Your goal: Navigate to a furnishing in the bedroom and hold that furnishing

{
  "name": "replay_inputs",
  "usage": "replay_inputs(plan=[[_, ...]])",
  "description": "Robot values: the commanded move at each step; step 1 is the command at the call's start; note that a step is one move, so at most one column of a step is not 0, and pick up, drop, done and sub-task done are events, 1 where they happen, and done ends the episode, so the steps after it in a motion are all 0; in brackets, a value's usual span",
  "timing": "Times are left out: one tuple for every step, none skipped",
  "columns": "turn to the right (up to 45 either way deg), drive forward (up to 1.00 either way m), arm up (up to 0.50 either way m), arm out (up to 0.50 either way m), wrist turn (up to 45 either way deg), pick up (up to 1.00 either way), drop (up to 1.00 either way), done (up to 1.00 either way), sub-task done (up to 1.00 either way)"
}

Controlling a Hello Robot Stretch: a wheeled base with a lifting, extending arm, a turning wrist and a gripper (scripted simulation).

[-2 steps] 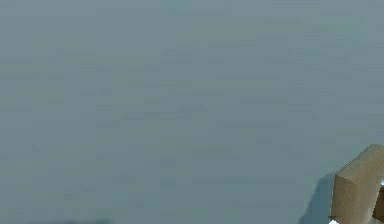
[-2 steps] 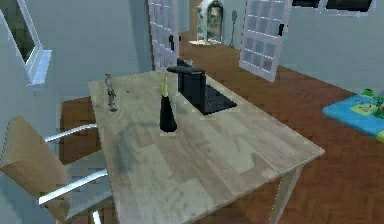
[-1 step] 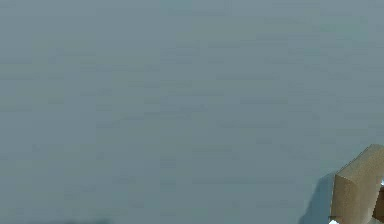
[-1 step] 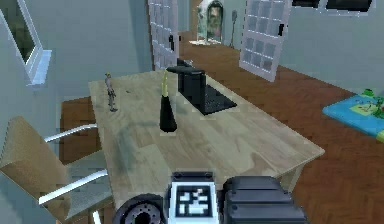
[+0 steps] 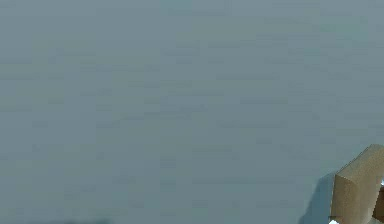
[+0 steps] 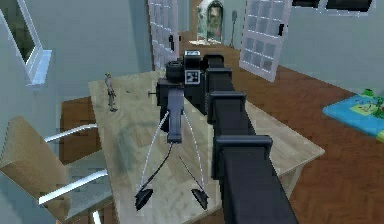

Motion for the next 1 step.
replay_inputs(plan=[[0.0,0.0,0.0,0.0,45.0,0.0,0.0,0.0,0.0]])
